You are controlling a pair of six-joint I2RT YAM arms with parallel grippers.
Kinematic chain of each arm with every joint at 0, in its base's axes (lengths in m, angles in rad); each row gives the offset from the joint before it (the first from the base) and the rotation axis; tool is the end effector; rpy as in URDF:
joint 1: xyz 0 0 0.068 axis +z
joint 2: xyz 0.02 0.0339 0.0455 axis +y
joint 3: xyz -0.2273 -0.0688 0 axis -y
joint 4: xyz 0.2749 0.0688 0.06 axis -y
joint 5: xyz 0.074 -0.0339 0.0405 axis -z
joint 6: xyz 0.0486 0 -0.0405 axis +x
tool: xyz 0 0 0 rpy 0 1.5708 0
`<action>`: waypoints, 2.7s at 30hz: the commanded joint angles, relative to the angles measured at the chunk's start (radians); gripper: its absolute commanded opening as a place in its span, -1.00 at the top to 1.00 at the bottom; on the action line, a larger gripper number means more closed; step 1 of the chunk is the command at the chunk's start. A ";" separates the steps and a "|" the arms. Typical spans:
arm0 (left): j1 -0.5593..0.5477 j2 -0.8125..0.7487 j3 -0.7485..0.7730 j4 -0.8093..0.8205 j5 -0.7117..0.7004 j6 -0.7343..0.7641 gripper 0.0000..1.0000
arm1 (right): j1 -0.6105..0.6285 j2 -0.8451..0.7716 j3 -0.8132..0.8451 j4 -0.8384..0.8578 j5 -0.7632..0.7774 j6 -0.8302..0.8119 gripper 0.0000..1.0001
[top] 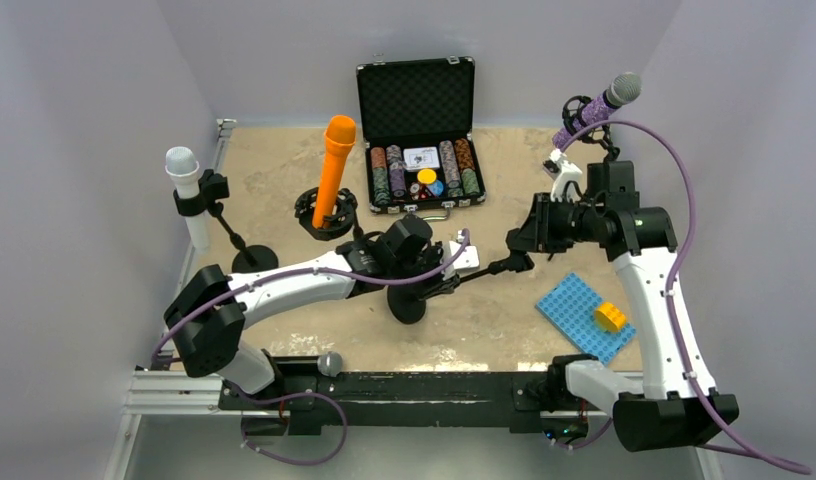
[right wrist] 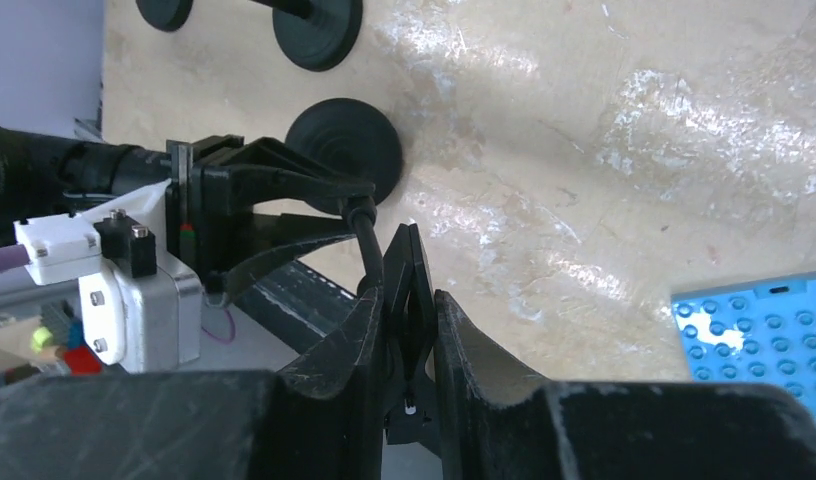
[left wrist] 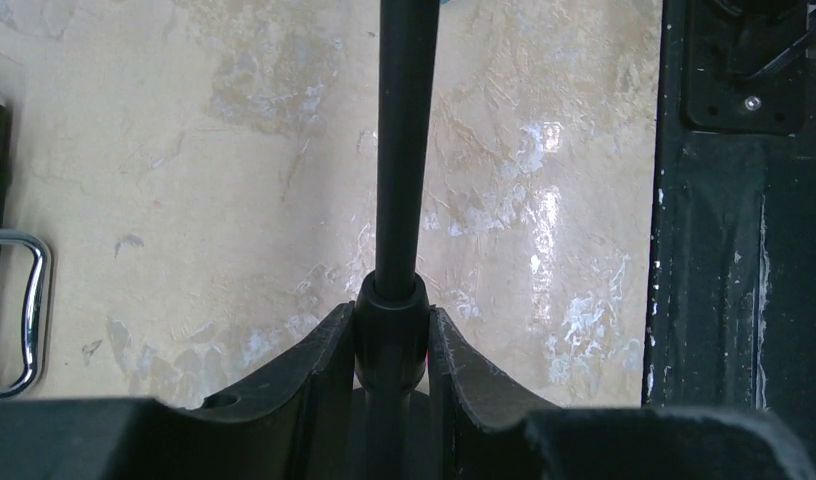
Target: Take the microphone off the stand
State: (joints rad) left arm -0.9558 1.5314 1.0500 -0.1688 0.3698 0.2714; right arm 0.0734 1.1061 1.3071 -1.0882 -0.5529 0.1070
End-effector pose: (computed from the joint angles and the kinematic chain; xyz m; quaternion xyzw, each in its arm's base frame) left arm 0.2034 -0.3184 0.1943 0.5739 0.6730 -0.3017 0.3561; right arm 0.2458 0.0437 0.3409 -0.0762 0.9078 0.2852 0.2980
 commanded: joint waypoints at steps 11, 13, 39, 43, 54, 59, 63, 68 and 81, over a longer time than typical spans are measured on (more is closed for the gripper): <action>0.083 -0.099 0.089 -0.241 0.327 0.109 -0.39 | -0.019 -0.203 -0.161 0.023 -0.218 -0.501 1.00; 0.104 -0.094 0.094 -0.257 0.441 0.156 -0.39 | -0.019 -0.272 -0.217 0.061 -0.255 -0.614 1.00; 0.081 -0.008 0.267 -0.366 0.614 0.278 -0.19 | -0.019 -0.505 -0.255 -0.030 -0.442 -1.185 1.00; 0.089 -0.024 0.236 -0.237 0.488 0.302 -0.44 | -0.018 -0.515 -0.248 -0.055 -0.438 -1.222 1.00; 0.085 0.303 0.525 -0.480 0.592 0.550 -0.47 | -0.019 -0.526 -0.239 -0.105 -0.444 -1.297 1.00; 0.073 0.337 0.492 -0.517 0.561 0.612 -0.19 | -0.018 -0.531 -0.247 -0.081 -0.439 -1.263 1.00; 0.061 0.296 0.366 -0.320 0.477 0.526 0.31 | -0.018 -0.526 -0.249 0.032 -0.420 -1.061 1.00; 0.058 0.174 0.169 0.085 0.368 0.226 0.94 | -0.019 -0.429 -0.148 0.158 -0.294 -0.479 1.00; 0.029 0.112 0.205 0.292 0.312 -0.123 -0.46 | 0.155 -0.116 0.275 -0.122 0.020 -0.335 1.00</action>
State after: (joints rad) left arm -0.9253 1.6604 1.1564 0.0807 0.6930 0.2001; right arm 0.1692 0.9928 1.5333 -1.1900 -0.5991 -0.2050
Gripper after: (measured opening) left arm 0.719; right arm 0.219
